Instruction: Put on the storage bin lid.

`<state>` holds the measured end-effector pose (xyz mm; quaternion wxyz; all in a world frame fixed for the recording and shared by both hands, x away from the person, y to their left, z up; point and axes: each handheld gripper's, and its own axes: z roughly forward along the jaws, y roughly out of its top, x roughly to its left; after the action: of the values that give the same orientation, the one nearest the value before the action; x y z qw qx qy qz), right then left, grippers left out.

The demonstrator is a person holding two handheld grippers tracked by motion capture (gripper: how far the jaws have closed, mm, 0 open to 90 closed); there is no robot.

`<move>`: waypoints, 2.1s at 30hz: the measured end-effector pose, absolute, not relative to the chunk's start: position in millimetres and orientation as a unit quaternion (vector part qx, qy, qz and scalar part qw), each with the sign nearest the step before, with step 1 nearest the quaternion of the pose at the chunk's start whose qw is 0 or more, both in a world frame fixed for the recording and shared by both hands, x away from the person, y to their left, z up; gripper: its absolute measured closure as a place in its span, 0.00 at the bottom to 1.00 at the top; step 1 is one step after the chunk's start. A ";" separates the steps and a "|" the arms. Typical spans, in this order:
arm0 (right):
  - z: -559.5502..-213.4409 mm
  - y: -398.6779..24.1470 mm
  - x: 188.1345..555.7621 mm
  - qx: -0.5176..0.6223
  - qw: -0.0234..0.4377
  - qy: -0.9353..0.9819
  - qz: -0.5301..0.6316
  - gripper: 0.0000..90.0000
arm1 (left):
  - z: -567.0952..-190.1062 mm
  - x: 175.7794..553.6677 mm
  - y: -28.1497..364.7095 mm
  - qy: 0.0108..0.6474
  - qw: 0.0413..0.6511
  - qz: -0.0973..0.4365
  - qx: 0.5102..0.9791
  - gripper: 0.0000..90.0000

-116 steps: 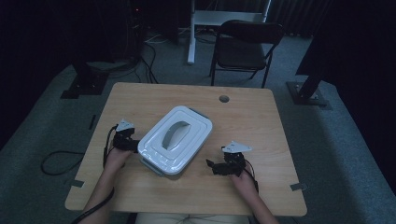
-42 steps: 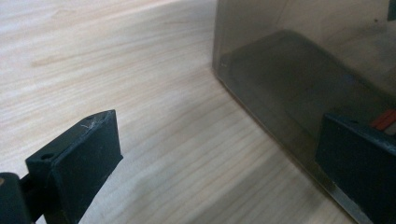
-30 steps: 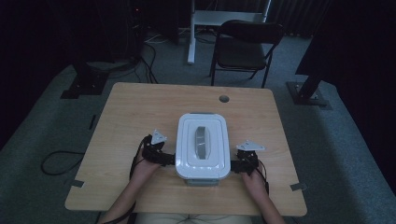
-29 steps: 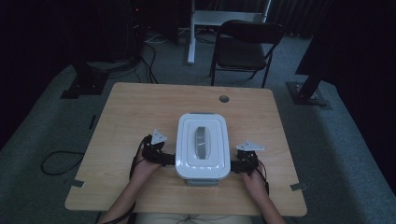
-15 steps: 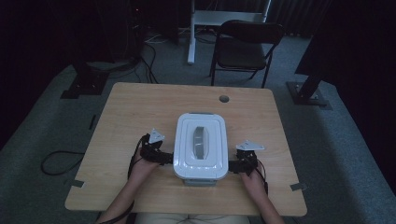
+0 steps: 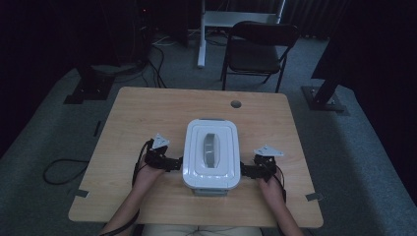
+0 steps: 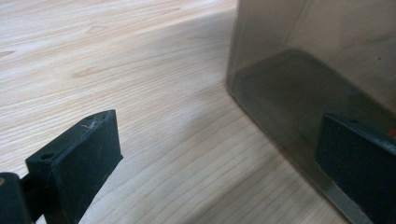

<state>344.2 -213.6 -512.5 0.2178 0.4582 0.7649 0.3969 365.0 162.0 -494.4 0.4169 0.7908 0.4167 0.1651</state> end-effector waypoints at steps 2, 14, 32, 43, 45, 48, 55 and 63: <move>-511.8 -214.8 344.0 0.459 0.217 0.763 0.400 0.13 | -492.9 364.9 163.9 0.418 0.417 0.167 0.790 0.01; -508.4 -222.4 340.9 0.457 0.223 0.759 0.407 0.13 | -489.7 361.1 175.8 0.426 0.416 0.173 0.785 0.01; -504.2 -242.7 335.2 0.476 0.246 0.739 0.408 0.13 | -491.5 355.1 209.7 0.458 0.411 0.179 0.768 0.01; -506.0 -260.0 330.2 0.496 0.262 0.727 0.396 0.13 | -497.9 349.7 243.3 0.492 0.401 0.186 0.750 0.01; -506.7 -262.6 329.6 0.501 0.265 0.724 0.393 0.13 | -499.1 348.9 247.7 0.497 0.400 0.189 0.747 0.01; -507.2 -266.8 327.8 0.506 0.268 0.721 0.392 0.13 | -500.3 346.8 255.4 0.506 0.399 0.191 0.741 0.01; -510.7 -278.5 322.1 0.519 0.269 0.714 0.385 0.13 | -503.9 340.7 270.5 0.523 0.390 0.195 0.733 0.02; -512.1 -292.3 316.6 0.533 0.274 0.707 0.376 0.13 | -509.6 332.4 284.6 0.539 0.379 0.200 0.725 0.02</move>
<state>316.6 -292.3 -512.1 0.2739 0.5330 0.7070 0.3756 332.4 284.6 -509.6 0.3795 0.7249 0.5391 0.1998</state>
